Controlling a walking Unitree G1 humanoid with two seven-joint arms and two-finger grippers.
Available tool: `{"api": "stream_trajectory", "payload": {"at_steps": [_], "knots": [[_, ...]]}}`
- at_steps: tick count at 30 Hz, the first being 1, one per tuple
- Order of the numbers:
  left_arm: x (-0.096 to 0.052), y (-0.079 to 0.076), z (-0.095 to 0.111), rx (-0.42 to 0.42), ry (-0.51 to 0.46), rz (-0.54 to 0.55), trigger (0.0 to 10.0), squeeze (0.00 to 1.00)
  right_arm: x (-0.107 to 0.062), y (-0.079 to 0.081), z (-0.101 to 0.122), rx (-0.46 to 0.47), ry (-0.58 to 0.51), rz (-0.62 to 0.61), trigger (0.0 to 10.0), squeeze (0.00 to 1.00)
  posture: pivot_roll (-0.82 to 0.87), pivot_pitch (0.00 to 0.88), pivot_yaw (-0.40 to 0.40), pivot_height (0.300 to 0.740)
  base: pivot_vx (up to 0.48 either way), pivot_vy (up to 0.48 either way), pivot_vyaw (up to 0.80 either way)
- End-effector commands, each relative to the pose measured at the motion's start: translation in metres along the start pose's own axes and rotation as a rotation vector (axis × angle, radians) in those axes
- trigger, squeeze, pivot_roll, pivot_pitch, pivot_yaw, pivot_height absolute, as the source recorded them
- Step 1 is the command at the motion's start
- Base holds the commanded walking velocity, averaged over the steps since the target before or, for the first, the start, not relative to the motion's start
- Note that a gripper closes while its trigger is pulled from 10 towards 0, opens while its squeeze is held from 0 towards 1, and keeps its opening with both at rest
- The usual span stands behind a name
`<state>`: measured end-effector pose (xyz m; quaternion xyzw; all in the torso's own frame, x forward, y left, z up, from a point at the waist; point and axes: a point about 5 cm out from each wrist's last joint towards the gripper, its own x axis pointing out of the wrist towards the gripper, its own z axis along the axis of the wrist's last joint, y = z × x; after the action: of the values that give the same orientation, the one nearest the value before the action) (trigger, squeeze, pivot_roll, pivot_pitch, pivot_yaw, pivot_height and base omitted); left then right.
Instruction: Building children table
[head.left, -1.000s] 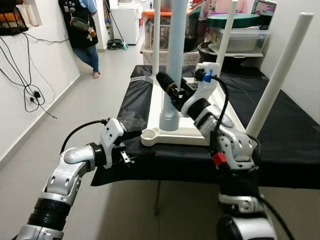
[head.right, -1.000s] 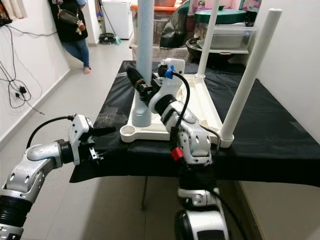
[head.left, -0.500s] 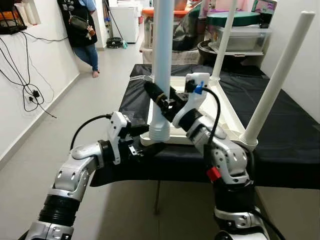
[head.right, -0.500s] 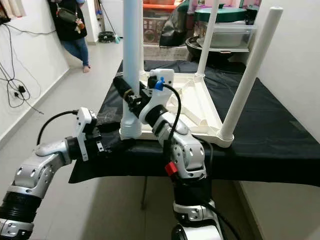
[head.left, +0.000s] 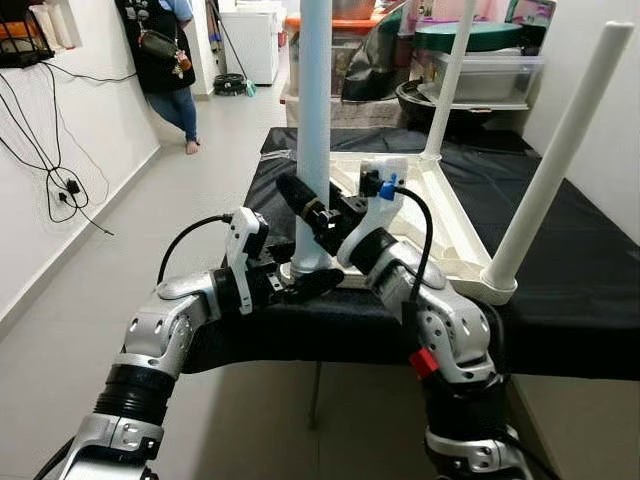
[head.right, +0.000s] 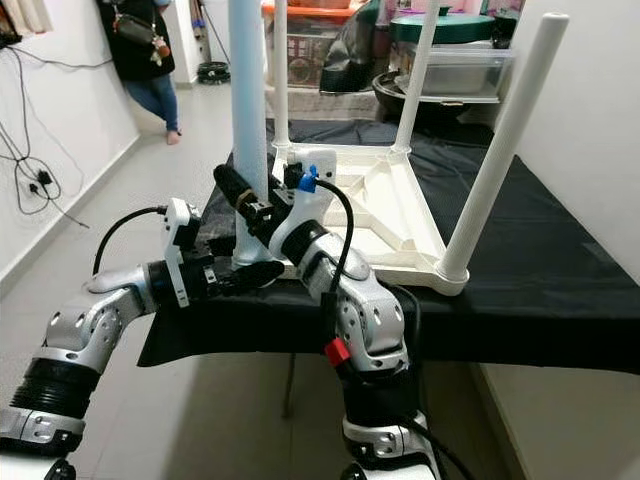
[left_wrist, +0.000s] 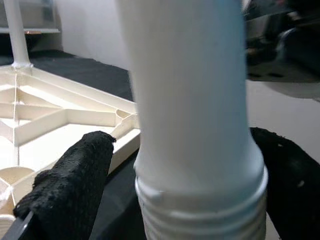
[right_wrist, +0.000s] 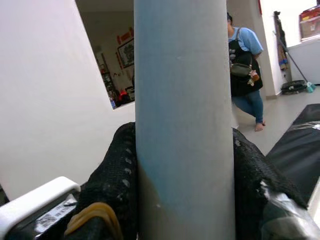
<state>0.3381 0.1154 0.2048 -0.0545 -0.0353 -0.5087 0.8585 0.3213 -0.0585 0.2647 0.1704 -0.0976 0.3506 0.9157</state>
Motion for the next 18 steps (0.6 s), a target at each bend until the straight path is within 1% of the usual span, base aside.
{"api": "stream_trajectory", "payload": {"at_steps": [1, 2, 3, 4, 7, 10, 12, 18], "knots": [[-0.0016, 0.0100, 0.0043, -0.020, -0.032, 0.079, 10.0, 0.00, -0.0009, 0.0070, 0.0028, 0.008, -0.009, 0.035, 0.0, 0.00, 0.03, 0.000, -0.035, 0.740, 0.000, 0.000, 0.00], [-0.0016, 0.0117, 0.0049, -0.029, -0.043, 0.088, 4.8, 0.00, -0.0013, 0.0074, 0.0021, 0.008, -0.007, 0.037, 0.0, 0.00, 0.03, 0.000, -0.036, 0.740, 0.000, 0.000, 0.00], [-0.0016, 0.0117, 0.0049, -0.029, -0.043, 0.088, 4.8, 0.00, -0.0013, 0.0074, 0.0021, 0.008, -0.007, 0.037, 0.0, 0.00, 0.03, 0.000, -0.036, 0.740, 0.000, 0.000, 0.00], [-0.0027, 0.0113, 0.0052, -0.037, -0.057, 0.075, 0.0, 0.00, -0.0015, 0.0077, 0.0010, 0.007, -0.004, 0.038, 0.0, 0.00, 0.03, 0.000, -0.036, 0.740, 0.000, 0.000, 0.00], [-0.0044, 0.0087, 0.0049, -0.036, -0.062, 0.045, 0.0, 0.00, -0.0014, 0.0072, 0.0004, 0.006, -0.001, 0.034, 0.0, 0.00, 0.03, 0.000, -0.036, 0.740, 0.000, 0.000, 0.00], [-0.0043, 0.0086, 0.0034, -0.025, -0.049, 0.049, 0.0, 0.00, -0.0017, 0.0062, 0.0009, 0.007, 0.000, 0.030, 0.0, 0.00, 0.03, 0.000, -0.040, 0.740, 0.000, 0.000, 0.00], [-0.0065, 0.0100, 0.0015, 0.000, -0.027, 0.064, 0.0, 0.00, -0.0019, 0.0045, 0.0013, 0.013, 0.002, 0.020, 0.0, 0.00, 0.03, 0.000, -0.043, 0.740, 0.000, 0.000, 0.00], [-0.0080, 0.0107, 0.0002, 0.021, -0.010, 0.066, 0.0, 0.00, -0.0022, 0.0040, 0.0009, 0.018, 0.008, 0.016, 0.0, 0.00, 0.03, 0.000, -0.044, 0.740, 0.000, 0.000, 0.00]]}}
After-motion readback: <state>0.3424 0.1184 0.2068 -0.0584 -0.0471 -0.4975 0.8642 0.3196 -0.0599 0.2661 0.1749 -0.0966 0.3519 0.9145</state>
